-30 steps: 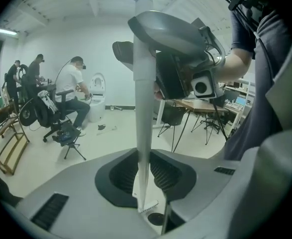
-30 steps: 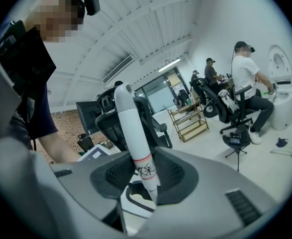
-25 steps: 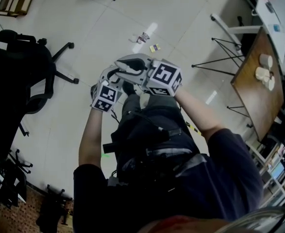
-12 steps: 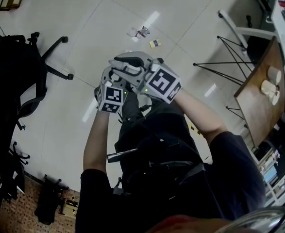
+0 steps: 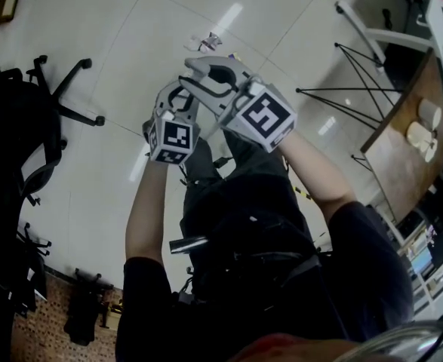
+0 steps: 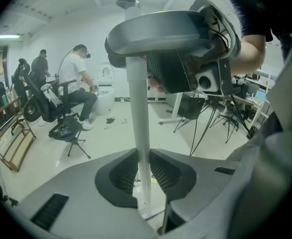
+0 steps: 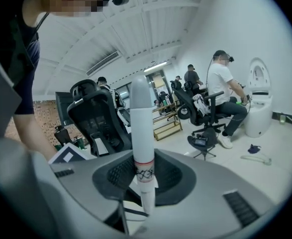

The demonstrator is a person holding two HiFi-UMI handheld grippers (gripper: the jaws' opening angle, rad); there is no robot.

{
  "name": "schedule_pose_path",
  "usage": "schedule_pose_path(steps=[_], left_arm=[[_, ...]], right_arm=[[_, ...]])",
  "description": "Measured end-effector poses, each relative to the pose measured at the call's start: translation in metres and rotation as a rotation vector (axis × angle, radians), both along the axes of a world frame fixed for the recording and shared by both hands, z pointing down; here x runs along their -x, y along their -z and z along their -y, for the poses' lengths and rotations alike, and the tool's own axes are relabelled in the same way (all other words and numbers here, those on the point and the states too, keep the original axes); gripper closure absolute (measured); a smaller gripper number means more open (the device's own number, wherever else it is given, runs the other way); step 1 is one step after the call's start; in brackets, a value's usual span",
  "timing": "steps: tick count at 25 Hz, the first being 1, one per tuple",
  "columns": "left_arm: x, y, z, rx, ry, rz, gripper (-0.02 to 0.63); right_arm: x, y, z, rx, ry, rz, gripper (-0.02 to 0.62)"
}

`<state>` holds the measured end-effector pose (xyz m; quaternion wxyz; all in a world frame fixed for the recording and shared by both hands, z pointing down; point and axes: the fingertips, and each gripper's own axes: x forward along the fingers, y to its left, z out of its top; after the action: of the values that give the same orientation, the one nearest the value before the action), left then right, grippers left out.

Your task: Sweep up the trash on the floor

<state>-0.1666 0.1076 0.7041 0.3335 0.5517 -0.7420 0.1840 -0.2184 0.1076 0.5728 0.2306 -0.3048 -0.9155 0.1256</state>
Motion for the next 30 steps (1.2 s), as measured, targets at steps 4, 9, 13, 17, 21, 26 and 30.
schedule_pose_path(steps=[4,9,13,17,21,26,30], left_arm=[[0.007,-0.006,0.027,-0.001,-0.038,0.009,0.529],[0.014,-0.011,0.065,-0.010,-0.086,0.012,0.529],[0.018,-0.009,0.098,-0.011,-0.146,0.018,0.529],[0.019,-0.007,0.123,-0.029,-0.171,0.011,0.529],[0.013,-0.003,0.146,-0.034,-0.244,0.012,0.529],[0.009,0.002,0.164,-0.031,-0.346,0.009,0.529],[0.001,0.008,0.176,-0.037,-0.405,-0.001,0.529]], right_arm=[[0.007,-0.007,0.031,-0.022,-0.040,0.001,0.488],[0.016,-0.015,0.074,-0.034,-0.117,0.013,0.489],[0.019,-0.012,0.111,-0.027,-0.196,0.031,0.489],[0.018,-0.010,0.137,-0.046,-0.237,0.033,0.489],[0.010,-0.008,0.163,-0.060,-0.302,0.034,0.490],[0.004,-0.001,0.182,-0.061,-0.345,0.045,0.491],[-0.007,0.006,0.192,-0.075,-0.382,0.057,0.489]])
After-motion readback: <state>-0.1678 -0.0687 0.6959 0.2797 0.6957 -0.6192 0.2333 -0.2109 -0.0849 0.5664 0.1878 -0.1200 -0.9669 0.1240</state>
